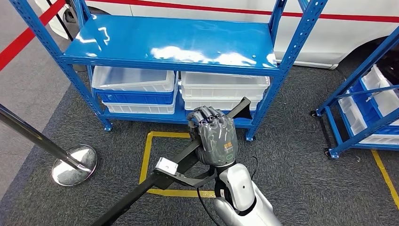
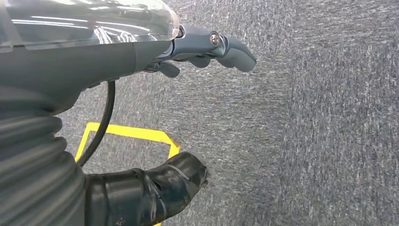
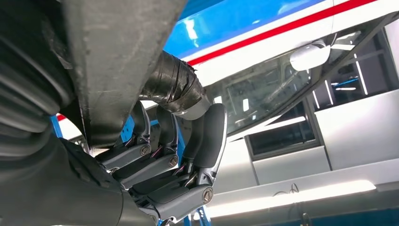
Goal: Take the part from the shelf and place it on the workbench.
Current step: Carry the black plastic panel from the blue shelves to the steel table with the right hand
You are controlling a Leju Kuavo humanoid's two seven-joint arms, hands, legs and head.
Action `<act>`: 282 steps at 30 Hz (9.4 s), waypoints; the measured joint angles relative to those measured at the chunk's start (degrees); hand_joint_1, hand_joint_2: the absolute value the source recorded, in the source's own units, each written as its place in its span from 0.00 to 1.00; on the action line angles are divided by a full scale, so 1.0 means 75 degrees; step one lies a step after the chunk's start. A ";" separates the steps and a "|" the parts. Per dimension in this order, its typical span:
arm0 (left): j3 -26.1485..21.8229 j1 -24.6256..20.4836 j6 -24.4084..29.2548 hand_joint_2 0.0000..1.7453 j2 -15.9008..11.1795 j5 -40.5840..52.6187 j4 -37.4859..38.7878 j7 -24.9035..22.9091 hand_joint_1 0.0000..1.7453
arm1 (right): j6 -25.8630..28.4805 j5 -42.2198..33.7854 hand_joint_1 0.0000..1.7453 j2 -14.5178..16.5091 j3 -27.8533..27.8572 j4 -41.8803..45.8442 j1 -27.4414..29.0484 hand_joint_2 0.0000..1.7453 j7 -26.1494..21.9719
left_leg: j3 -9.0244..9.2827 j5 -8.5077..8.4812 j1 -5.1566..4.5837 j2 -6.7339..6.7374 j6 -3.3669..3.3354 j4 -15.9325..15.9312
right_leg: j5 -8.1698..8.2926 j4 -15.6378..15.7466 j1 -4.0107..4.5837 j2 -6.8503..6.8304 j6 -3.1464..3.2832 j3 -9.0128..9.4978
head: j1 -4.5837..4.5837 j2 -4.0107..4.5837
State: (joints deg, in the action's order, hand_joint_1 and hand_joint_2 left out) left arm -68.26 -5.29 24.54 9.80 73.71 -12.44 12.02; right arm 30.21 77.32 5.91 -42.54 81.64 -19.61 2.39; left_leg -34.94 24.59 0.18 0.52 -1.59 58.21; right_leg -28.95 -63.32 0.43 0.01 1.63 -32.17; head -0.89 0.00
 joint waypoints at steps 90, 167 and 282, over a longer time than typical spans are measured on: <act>-0.0131 0.0056 0.0050 1.00 -0.0044 -0.0013 0.0012 -0.0055 0.00 | 0.0844 -0.0774 1.00 -0.0560 0.2103 0.0660 0.1661 1.00 -0.0337 | 0.0352 0.0282 0.0177 0.0043 0.0090 -0.0029 | -0.0298 -0.0865 -0.0222 0.0016 -0.0407 -0.0725 | -0.0017 0.0000; 0.0582 0.0121 -0.0286 1.00 -0.0286 0.0644 0.0017 -0.1097 0.00 | 0.1303 -0.3239 1.00 -0.0604 0.3535 0.1555 0.2516 1.00 -0.2218 | 0.0019 0.0954 0.0124 -0.0148 0.0257 0.1238 | 0.0352 0.0518 -0.0113 0.0485 -0.0049 -0.0287 | -0.0049 0.0000; 0.0066 0.0027 0.0174 1.00 -0.0102 0.0208 0.0026 -0.0833 0.00 | 0.1315 -0.2356 1.00 -0.0250 0.2908 0.2678 0.3998 1.00 -0.2938 | 0.0417 0.0890 -0.0001 0.0378 0.0170 0.0422 | 0.0304 0.0654 0.0008 -0.0180 -0.0003 -0.0122 | -0.0141 0.0000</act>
State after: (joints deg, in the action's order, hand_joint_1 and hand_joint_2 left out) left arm -67.77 -5.09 25.85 9.04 75.27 -12.24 5.77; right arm 40.07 59.65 4.04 -20.73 101.73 10.37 -19.64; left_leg -31.82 31.27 0.18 3.35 -0.31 61.38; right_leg -26.67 -58.41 0.49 -1.34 1.61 -33.08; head -1.94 0.00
